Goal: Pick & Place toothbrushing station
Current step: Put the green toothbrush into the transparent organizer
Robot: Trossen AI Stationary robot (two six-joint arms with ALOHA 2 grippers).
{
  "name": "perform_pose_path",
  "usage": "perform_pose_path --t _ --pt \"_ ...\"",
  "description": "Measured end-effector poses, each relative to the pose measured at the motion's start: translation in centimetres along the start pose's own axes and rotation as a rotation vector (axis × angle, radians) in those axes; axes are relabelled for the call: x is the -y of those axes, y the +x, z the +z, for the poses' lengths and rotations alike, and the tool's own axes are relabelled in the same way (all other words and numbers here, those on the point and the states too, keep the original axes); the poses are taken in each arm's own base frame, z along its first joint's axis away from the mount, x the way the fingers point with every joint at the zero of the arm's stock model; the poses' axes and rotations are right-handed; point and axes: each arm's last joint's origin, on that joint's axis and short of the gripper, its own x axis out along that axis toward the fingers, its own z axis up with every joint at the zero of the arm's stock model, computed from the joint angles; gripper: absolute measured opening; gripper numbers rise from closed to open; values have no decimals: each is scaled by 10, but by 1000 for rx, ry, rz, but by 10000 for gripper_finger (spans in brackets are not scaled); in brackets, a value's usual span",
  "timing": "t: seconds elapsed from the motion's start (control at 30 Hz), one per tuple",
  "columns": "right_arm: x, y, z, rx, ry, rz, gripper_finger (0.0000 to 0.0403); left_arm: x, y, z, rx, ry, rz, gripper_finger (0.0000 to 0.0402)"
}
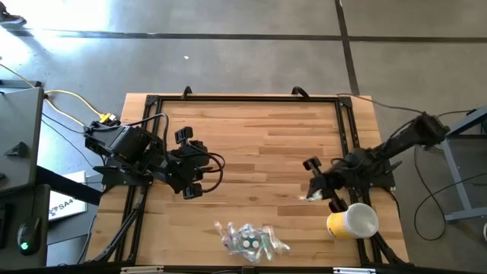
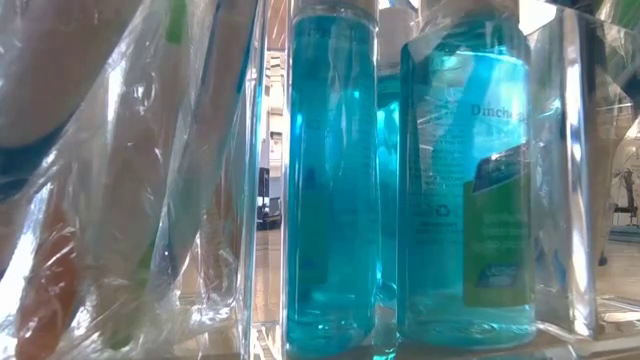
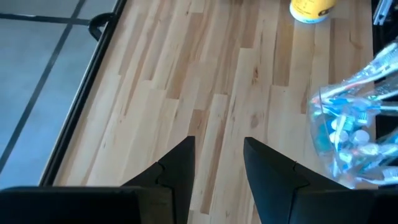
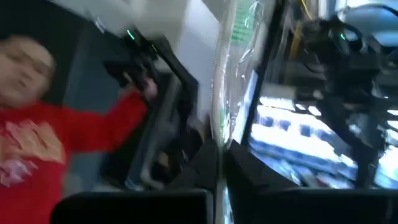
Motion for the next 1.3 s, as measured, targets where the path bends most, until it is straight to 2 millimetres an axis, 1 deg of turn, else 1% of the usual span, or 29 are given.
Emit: perform_pose_path --t 0.07,0.17,0.23,0.3,0.4,0.53,0.63,0.67,0.73,0.83,0.9,1.0,1.13,1.3 --pt "9 -3 -12 37 24 18 5 0 0 0 4 -8 5 132" --pt "24 -3 -32 28 82 38 5 -1 0 0 13 -19 21 132" --pt "32 5 -41 56 107 84 5 -1 0 0 14 -19 23 132" --pt "35 13 -56 21 169 138 5 -1 0 0 14 -19 24 132" --pt "37 34 -73 -10 210 184 5 -1 0 0 14 -19 25 132" --pt "28 62 -91 -21 259 226 5 0 0 0 13 -31 22 132" --pt "21 79 -92 6 262 259 5 1 2 1 8 -41 25 132" --pt "21 81 -94 5 263 260 5 2 4 0 3 -38 28 132" --pt "22 81 -102 -19 271 230 5 5 9 -1 -18 -28 30 132" --pt "25 79 -120 -69 288 167 5 9 18 -6 -64 -16 25 132" --pt "24 77 -132 -109 306 136 5 12 24 -9 -87 -2 33 132" --pt "18 77 -145 -148 322 94 5 15 30 -12 -104 7 42 132" --pt "3 80 -148 -162 321 77 7 20 39 -13 -96 7 37 132" --pt "-24 87 -143 -154 284 83 6 36 49 -16 -54 54 -2 132"
